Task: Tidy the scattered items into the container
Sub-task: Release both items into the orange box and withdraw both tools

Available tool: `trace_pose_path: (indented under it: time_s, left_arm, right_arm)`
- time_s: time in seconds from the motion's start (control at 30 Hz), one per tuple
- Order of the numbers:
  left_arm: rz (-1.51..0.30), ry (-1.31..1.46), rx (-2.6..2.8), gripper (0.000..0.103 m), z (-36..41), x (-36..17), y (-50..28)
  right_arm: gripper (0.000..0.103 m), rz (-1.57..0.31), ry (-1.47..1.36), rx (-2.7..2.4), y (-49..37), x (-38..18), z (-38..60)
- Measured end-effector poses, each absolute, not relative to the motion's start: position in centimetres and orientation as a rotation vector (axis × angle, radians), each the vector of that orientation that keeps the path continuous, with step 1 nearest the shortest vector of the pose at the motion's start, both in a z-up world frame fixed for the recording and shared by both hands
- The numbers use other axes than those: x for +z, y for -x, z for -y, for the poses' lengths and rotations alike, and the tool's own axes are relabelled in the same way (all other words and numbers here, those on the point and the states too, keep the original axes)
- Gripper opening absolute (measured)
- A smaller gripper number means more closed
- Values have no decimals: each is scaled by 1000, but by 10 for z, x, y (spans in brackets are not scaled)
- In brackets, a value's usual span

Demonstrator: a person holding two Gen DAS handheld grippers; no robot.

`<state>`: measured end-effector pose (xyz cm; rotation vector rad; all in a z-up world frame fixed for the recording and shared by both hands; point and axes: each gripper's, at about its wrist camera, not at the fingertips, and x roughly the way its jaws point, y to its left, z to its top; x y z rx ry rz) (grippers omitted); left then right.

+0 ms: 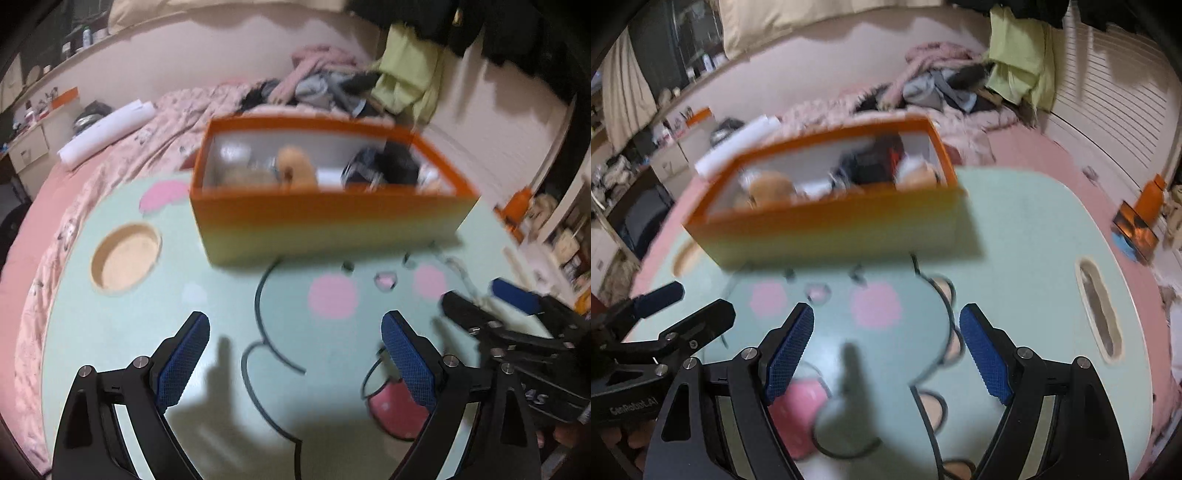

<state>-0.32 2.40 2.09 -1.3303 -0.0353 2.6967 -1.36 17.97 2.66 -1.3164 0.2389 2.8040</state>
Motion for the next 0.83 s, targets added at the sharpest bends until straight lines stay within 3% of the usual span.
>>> trace_pose_path:
  time_s: [0.07, 0.13, 0.23, 0.4, 0.83]
  left_arm:
    - [6, 1387, 2718, 95, -25, 8, 3]
    - [-80, 1378, 2785, 103, -27, 3, 0]
    - [-44, 1392, 2776, 103, -23, 1, 1]
    - [-42, 1383, 2793, 103, -22, -1, -1]
    - [-58, 1368, 2785, 103, -26, 2, -3]
  right_arm:
    - [81, -226, 1324, 2784, 9, 19, -181]
    - [81, -221, 1359, 2761, 10, 13, -184]
    - [83, -135, 1341, 2735, 13, 10, -181]
    - [103, -152, 1308, 2684, 12, 2, -185]
    - [103, -165, 1305, 2661, 13, -5, -187]
